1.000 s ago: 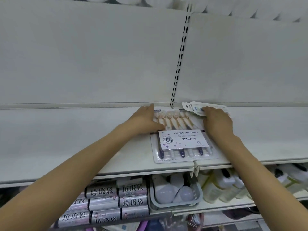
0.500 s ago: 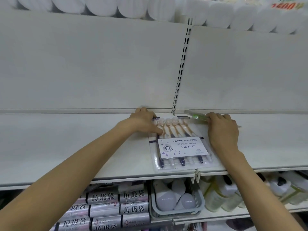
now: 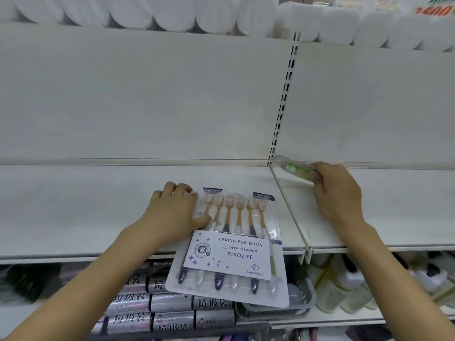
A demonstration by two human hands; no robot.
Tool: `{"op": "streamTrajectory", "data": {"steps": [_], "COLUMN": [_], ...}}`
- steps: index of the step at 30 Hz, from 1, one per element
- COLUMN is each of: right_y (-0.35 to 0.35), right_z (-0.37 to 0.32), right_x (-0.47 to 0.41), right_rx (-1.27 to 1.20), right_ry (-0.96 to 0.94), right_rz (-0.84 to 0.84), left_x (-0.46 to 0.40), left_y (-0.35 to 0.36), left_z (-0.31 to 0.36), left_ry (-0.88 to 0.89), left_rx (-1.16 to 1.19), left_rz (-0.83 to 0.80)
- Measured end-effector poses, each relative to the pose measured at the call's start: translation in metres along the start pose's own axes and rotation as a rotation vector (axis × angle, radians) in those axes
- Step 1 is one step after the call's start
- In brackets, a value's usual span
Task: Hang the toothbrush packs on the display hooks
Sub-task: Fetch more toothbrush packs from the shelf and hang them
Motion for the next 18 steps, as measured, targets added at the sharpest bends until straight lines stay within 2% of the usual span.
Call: {"op": "streamTrajectory", "data": {"steps": [4, 5, 8, 10, 12, 15, 16, 18], "right_y": [-0.022, -0.026, -0.033, -0.037, -0.039, -0.039, -0.041, -0.048], "right_z": [-0.044, -0.053, -0.071, -0.079, -0.086, -0.094, -0.096, -0.1], "right_x": [0.025, 0.029, 0.039, 0.045, 0.05, 0.054, 0.054, 0.055], "right_rx": [-0.097, -0.112, -0.15, -0.176, -0.202, -0.26, -0.283, -0.329], "right_ry": [-0.085, -0.108, -0.145, -0.153, -0.154, -0.141, -0.133, -0.12], "right_rz": [0.035, 0.043, 0.041, 0.038, 0.031, 0.003, 0.003, 0.016], "left_x": [0.044, 0.057, 0.099, 0.122, 0.135, 0.134, 0.133, 0.131], "left_y": [-0.026, -0.03, -0.022, -0.006, 0.026, 0.071, 0.079, 0.083], "left_z": [-0.008, -0.011, -0.028, -0.029, -0.021, 0.009, 0.017, 0.027], "left_ry": [-0.049, -0.087, -0.271, -0.308, -0.294, -0.27, -0.264, -0.222], "left_rx": [-0.098, -0.083, -0.001, 0.094, 0.421, 1.178, 1.345, 1.488], "left_rz": [0.288, 0.291, 0.109, -0.025, -0.171, -0.268, -0.27, -0.209]}}
Point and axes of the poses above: each hand's wrist, its own x-axis away from the middle knuckle, its own y-axis out of the palm, z = x × y, the point moved 10 cm from there along -x, towards the middle knuckle, and after that the axes turned 5 degrees about y, right-handed, at the moved point
